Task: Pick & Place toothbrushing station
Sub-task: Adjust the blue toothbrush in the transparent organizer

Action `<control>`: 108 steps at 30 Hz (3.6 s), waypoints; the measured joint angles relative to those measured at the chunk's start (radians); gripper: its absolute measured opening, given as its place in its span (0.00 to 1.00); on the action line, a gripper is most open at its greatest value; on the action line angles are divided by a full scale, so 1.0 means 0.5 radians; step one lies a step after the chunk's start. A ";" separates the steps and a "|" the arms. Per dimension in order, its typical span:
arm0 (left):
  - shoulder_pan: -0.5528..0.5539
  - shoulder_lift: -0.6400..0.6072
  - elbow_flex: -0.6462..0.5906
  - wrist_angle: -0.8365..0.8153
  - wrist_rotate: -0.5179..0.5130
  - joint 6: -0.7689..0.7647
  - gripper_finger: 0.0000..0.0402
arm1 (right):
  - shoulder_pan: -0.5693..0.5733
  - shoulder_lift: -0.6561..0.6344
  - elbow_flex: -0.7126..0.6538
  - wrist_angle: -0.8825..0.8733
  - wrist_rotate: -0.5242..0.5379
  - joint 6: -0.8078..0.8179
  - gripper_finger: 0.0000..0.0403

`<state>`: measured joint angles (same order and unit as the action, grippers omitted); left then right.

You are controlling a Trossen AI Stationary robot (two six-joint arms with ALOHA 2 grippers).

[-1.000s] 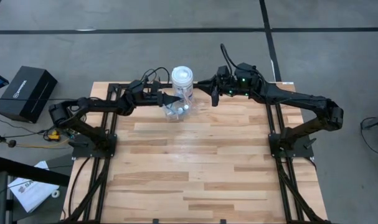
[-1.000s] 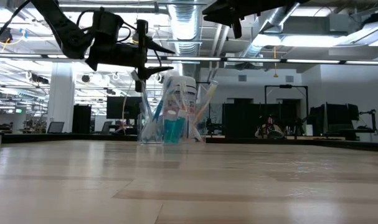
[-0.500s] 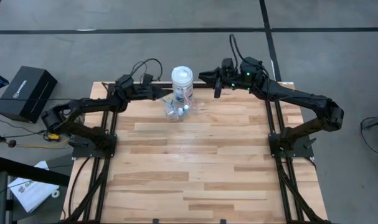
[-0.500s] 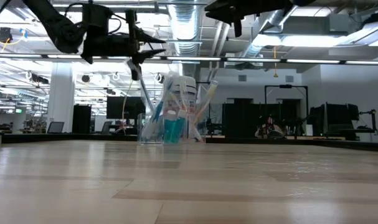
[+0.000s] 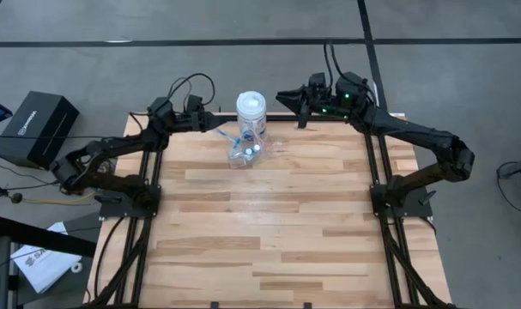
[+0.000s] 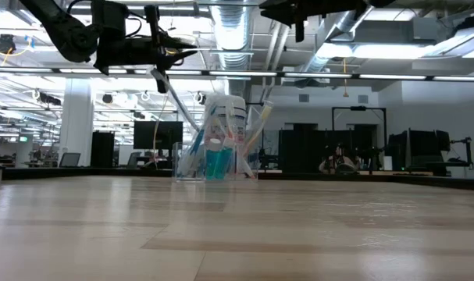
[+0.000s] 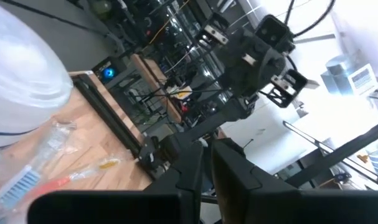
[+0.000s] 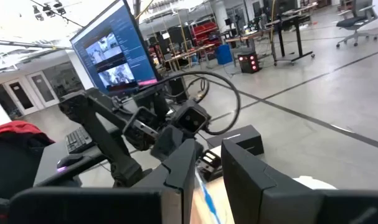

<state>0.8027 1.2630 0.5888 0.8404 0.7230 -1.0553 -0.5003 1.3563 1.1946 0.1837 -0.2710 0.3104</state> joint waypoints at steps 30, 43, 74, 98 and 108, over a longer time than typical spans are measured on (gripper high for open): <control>0.008 -0.239 0.396 0.034 0.029 -0.267 0.00 | 0.141 0.325 0.521 -0.640 -0.146 -0.116 0.17; -0.129 -0.229 0.498 0.029 -0.124 -0.369 0.00 | 0.175 0.876 1.335 -0.992 -0.345 -0.355 0.32; -0.467 -0.082 0.599 0.276 -0.293 -0.473 0.00 | 0.230 1.130 1.540 -1.021 -0.563 -0.360 0.33; -0.469 0.105 0.816 0.315 -0.114 -0.479 0.00 | 0.228 1.126 1.540 -1.037 -0.564 -0.453 0.04; -0.133 0.093 0.820 0.357 0.126 -0.460 0.04 | 0.227 1.131 1.540 -1.064 -0.564 -0.457 0.03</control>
<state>0.7361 1.3094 0.9989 1.0188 0.7862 -1.2851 -0.3869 1.9217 1.9644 -0.3482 -0.5528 0.0821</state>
